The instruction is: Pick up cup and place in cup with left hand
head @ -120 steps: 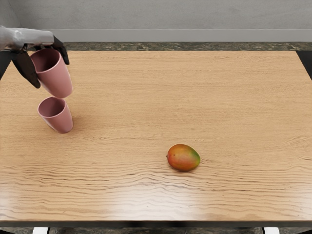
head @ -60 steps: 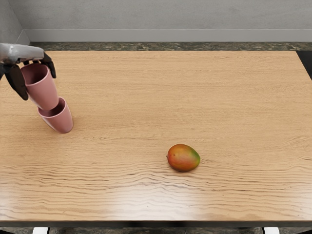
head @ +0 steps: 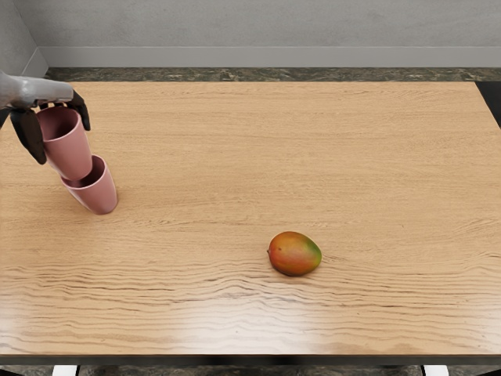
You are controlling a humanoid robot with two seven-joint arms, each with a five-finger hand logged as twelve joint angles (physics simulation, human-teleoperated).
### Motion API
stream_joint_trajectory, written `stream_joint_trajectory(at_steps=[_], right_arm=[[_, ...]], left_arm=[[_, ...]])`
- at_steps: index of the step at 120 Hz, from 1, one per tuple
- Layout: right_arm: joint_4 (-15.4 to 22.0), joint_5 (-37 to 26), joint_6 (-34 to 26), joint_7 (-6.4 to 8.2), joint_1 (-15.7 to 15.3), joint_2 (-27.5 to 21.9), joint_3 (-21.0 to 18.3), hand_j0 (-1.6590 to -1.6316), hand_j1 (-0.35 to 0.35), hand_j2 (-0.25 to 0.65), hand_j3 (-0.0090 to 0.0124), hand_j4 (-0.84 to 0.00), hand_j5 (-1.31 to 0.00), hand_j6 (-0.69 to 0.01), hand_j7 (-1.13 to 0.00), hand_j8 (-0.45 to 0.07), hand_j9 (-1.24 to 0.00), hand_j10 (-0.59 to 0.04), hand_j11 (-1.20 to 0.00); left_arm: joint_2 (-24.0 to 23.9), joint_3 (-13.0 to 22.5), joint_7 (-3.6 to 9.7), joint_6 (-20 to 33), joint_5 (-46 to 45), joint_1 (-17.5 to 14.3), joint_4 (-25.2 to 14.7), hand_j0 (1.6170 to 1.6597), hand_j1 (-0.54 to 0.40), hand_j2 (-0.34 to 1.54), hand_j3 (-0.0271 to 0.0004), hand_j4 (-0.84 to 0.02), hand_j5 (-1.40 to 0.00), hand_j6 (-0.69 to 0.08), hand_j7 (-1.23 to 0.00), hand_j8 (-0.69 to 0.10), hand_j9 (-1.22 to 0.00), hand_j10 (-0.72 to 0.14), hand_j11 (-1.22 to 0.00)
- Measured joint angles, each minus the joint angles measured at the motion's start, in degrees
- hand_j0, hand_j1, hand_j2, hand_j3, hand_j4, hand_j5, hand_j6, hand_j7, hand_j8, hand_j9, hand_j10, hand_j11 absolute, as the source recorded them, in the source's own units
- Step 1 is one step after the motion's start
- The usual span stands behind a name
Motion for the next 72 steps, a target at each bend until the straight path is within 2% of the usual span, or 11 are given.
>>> stream_joint_trajectory(at_steps=[72], right_arm=[[-0.04,-0.04,0.0,0.0,-0.04,0.0,0.0,-1.6581,-0.316,-0.005,0.0,-0.028,-0.04,-0.028,-0.04,-0.028,-0.04,-0.028,-0.04]], left_arm=[[-1.51,0.68,0.0,0.04,0.16,0.61,0.07,1.6551,-0.098,0.06,0.0,-0.437,-0.61,-0.289,-0.6,-0.285,-0.61,-0.462,-0.6]])
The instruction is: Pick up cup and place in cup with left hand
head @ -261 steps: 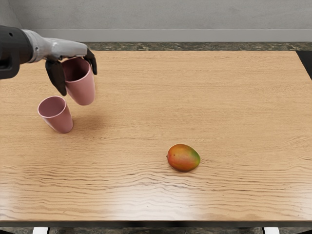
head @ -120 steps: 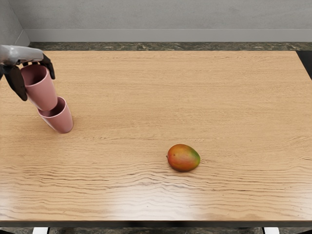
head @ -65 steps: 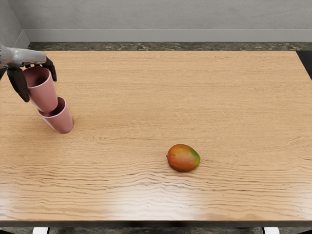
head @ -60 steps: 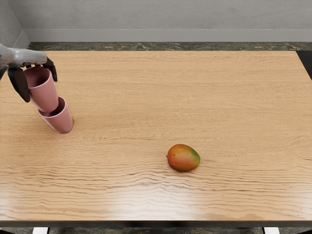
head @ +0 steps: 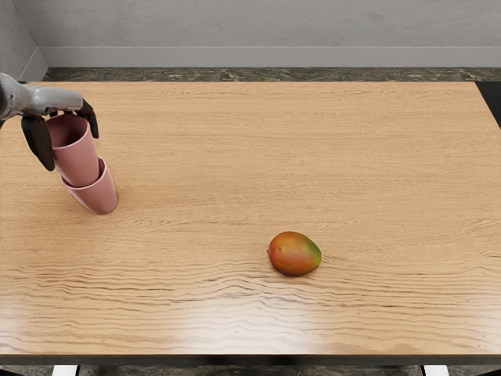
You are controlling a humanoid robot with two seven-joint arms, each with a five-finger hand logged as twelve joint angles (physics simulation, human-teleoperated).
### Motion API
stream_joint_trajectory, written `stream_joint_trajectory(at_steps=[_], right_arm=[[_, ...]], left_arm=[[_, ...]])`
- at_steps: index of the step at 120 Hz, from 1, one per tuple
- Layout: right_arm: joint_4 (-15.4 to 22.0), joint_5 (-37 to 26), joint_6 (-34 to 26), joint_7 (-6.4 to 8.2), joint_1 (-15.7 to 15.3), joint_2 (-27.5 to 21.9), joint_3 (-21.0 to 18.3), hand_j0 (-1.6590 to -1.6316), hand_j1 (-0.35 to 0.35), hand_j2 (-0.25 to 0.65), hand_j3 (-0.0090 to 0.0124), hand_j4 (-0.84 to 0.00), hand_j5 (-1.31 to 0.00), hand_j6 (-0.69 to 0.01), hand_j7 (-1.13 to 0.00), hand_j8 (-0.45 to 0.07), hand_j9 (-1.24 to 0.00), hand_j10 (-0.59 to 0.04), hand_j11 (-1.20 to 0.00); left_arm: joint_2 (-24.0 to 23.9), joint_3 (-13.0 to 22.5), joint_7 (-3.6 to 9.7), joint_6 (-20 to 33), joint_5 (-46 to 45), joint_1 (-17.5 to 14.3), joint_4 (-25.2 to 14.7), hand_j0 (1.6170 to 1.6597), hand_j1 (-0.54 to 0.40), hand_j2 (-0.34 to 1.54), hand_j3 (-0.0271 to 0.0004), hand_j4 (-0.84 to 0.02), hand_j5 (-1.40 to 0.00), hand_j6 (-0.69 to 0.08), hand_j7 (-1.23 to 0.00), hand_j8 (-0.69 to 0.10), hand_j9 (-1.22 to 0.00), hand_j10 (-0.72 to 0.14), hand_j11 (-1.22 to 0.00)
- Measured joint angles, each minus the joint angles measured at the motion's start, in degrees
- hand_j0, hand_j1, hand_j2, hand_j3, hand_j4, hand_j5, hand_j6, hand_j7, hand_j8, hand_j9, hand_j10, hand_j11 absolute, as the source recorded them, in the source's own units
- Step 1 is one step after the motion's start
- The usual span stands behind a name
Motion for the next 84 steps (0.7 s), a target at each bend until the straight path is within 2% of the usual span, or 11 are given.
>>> stream_joint_trajectory(at_steps=[37,84], right_arm=[[0.0,-0.01,0.0,-0.04,-0.11,0.0,0.0,-1.6581,-0.316,-0.005,0.0,-0.028,-0.04,-0.028,-0.04,-0.028,-0.04,-0.027,-0.04],[0.0,-0.01,0.0,-0.08,-0.22,0.0,0.04,-1.6581,-0.316,-0.005,0.0,-0.028,-0.04,-0.028,-0.04,-0.027,-0.04,-0.027,-0.04]], left_arm=[[-0.18,0.05,-0.01,0.0,1.08,1.12,0.05,1.6552,-0.108,0.06,0.0,-0.429,-0.61,-0.276,-0.6,-0.274,-0.6,-0.45,-0.6],[-1.33,0.01,0.0,-0.02,2.3,1.05,0.1,1.6553,-0.111,0.07,0.0,-0.432,-0.61,-0.281,-0.59,-0.279,-0.6,-0.452,-0.6]])
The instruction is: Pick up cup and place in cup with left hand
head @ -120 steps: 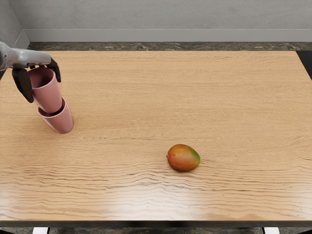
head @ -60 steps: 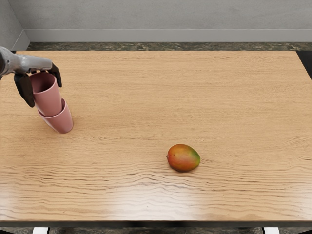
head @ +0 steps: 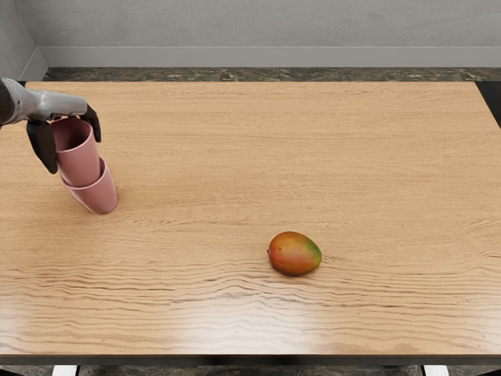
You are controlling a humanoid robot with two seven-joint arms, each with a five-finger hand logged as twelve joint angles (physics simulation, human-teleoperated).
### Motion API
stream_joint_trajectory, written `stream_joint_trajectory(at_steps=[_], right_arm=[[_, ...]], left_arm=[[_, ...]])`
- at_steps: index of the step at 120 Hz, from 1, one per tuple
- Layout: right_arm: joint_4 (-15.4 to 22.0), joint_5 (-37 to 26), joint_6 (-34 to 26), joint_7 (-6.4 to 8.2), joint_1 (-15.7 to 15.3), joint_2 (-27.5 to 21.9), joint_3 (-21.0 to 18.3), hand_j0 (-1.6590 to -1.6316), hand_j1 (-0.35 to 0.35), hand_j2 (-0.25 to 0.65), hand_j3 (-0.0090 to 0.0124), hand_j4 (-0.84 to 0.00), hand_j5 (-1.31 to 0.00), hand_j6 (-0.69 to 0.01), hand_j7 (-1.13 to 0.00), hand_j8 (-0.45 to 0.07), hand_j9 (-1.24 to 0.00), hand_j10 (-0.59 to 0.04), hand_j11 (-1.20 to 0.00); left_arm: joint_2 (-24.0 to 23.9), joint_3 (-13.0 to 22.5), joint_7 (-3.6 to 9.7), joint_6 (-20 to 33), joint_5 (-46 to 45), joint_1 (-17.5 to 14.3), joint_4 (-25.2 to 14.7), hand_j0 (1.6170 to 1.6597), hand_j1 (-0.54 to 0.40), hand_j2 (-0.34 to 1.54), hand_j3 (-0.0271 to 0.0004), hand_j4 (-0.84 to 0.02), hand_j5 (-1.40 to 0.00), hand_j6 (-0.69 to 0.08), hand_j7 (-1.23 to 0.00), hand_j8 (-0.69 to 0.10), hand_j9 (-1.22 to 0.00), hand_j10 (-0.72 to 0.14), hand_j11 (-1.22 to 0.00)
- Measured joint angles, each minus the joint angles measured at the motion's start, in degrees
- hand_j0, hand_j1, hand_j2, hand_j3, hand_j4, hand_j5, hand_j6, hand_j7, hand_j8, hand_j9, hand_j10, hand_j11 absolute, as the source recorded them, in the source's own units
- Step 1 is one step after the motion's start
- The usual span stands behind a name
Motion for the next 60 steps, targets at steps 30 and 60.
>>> stream_joint_trajectory(at_steps=[30,60], right_arm=[[0.0,0.0,0.0,0.0,0.0,0.0,-0.03,-1.6581,-0.316,-0.005,0.0,-0.028,-0.04,-0.028,-0.04,-0.028,-0.04,-0.027,-0.04],[0.0,0.02,0.0,0.0,-0.06,0.0,-0.04,-1.6581,-0.316,-0.005,0.0,-0.028,-0.04,-0.028,-0.04,-0.028,-0.04,-0.027,-0.04]], left_arm=[[-0.52,0.01,0.0,0.04,1.33,0.09,0.78,1.6555,-0.086,0.05,0.0,-0.423,-0.59,-0.295,-0.58,-0.292,-0.58,-0.453,-0.58],[-1.15,-0.15,0.0,0.06,0.81,0.84,0.82,1.6573,0.212,0.02,0.0,-0.138,-0.18,-0.101,-0.18,-0.099,-0.18,-0.146,-0.18]])
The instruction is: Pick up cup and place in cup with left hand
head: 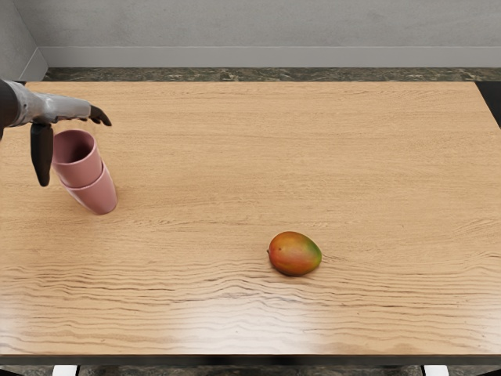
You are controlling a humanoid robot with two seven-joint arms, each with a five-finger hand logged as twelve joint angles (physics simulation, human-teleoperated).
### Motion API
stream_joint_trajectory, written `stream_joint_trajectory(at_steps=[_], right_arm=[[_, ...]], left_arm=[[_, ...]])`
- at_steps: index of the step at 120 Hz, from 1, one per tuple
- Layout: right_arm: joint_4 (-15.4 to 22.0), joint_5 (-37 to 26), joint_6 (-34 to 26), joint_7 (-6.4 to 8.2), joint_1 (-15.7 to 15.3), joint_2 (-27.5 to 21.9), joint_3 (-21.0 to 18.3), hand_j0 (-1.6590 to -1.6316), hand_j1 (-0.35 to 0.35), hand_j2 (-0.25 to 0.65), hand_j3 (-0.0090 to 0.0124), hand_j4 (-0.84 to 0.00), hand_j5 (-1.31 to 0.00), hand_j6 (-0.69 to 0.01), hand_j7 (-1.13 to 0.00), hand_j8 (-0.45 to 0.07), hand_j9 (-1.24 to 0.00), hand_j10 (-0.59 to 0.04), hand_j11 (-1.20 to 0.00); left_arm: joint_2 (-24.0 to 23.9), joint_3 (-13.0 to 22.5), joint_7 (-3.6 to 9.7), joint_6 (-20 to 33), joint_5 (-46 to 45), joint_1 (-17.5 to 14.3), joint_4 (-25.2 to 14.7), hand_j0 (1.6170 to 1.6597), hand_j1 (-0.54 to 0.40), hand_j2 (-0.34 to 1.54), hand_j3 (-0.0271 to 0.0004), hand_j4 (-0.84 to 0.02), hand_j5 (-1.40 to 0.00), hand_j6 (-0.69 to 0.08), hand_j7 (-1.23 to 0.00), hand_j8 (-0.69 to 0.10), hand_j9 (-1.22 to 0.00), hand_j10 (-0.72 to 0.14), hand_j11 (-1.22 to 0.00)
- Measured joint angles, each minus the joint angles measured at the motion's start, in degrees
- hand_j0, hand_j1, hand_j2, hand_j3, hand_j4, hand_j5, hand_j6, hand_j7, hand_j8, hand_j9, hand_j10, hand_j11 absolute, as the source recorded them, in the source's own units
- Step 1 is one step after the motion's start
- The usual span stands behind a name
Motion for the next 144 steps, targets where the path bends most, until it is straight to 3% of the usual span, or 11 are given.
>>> stream_joint_trajectory(at_steps=[13,21,29,44,56,86,97,111,126,144], right_arm=[[0.0,-0.01,0.0,0.02,-0.02,0.0,0.0,-1.6581,-0.316,-0.005,0.0,-0.028,-0.04,-0.028,-0.04,-0.028,-0.04,-0.027,-0.04],[0.0,-0.02,0.0,0.01,-0.04,0.0,0.02,-1.6581,-0.316,-0.005,0.0,-0.027,-0.04,-0.028,-0.04,-0.027,-0.04,-0.027,-0.04],[0.0,-0.02,0.0,0.0,-0.06,0.0,0.01,-1.6581,-0.316,-0.006,0.0,-0.028,-0.04,-0.028,-0.04,-0.028,-0.04,-0.027,-0.04],[0.0,-0.02,0.0,0.0,-0.08,0.0,0.06,-1.6581,-0.316,-0.005,0.0,-0.028,-0.04,-0.028,-0.04,-0.028,-0.04,-0.027,-0.04],[0.0,-0.02,0.0,-0.01,-0.11,0.0,0.06,-1.6581,-0.316,-0.005,0.0,-0.028,-0.04,-0.028,-0.04,-0.028,-0.04,-0.028,-0.04],[0.0,-0.02,0.0,-0.01,-0.12,0.0,0.04,-1.6581,-0.316,-0.005,0.0,-0.028,-0.04,-0.028,-0.04,-0.028,-0.04,-0.028,-0.04],[0.0,-0.01,0.0,-0.02,-0.12,0.0,0.04,-1.6581,-0.316,-0.005,0.0,-0.028,-0.04,-0.028,-0.04,-0.028,-0.04,-0.028,-0.04],[0.0,-0.02,0.0,-0.02,-0.06,0.0,0.02,-1.6581,-0.316,-0.006,0.0,-0.028,-0.04,-0.028,-0.04,-0.028,-0.04,-0.028,-0.04],[0.0,0.0,0.0,-0.02,-0.04,0.0,0.04,-1.6581,-0.316,-0.005,0.0,-0.028,-0.04,-0.028,-0.04,-0.028,-0.04,-0.027,-0.04],[0.0,0.02,0.0,-0.02,-0.04,0.0,0.07,-1.6581,-0.316,-0.005,0.0,-0.027,-0.04,-0.028,-0.04,-0.027,-0.04,-0.027,-0.04]], left_arm=[[-1.19,-0.46,0.0,0.0,-1.05,-1.01,-0.08,1.6576,0.269,0.01,0.0,-0.084,-0.11,-0.063,-0.11,-0.062,-0.11,-0.088,-0.11],[-1.36,-1.26,0.0,0.0,-5.35,-3.88,-0.03,1.6577,0.292,0.01,0.0,-0.062,-0.08,-0.048,-0.08,-0.047,-0.08,-0.065,-0.08],[-4.46,-1.74,0.0,0.0,-10.09,-6.56,0.41,1.6578,0.308,0.01,0.0,-0.046,-0.06,-0.036,-0.06,-0.035,-0.06,-0.048,-0.06],[-10.11,-2.85,0.0,0.01,-20.78,-7.72,2.14,1.6579,0.327,0.0,0.0,-0.026,-0.03,-0.021,-0.03,-0.021,-0.03,-0.027,-0.03],[-13.36,-3.26,0.0,0.01,-27.78,-6.0,2.04,1.658,0.336,0.0,0.0,-0.017,-0.02,-0.014,-0.02,-0.014,-0.02,-0.017,-0.02],[-12.28,-3.62,0.0,0.0,-39.75,2.19,-3.94,1.658,0.345,0.0,0.0,-0.006,-0.01,-0.005,-0.01,-0.005,-0.01,-0.006,-0.01],[-9.3,-5.05,0.0,0.0,-42.89,5.31,-4.85,1.658,0.347,0.0,0.0,-0.004,0.0,-0.004,0.0,-0.004,0.0,-0.004,0.0],[-5.14,-7.07,0.0,0.0,-48.31,7.01,-5.28,1.658,0.348,0.0,0.0,-0.003,0.0,-0.003,0.0,-0.003,0.0,-0.003,0.0],[3.06,-9.31,0.0,-0.01,-54.95,8.04,-5.43,1.6581,0.349,0.0,0.0,-0.003,0.0,-0.003,0.0,-0.003,0.0,-0.002,0.0],[4.64,-10.25,0.0,-0.01,-58.65,9.96,-5.48,1.6581,0.349,0.0,0.0,-0.002,0.0,-0.002,0.0,-0.002,0.0,-0.002,0.0]])
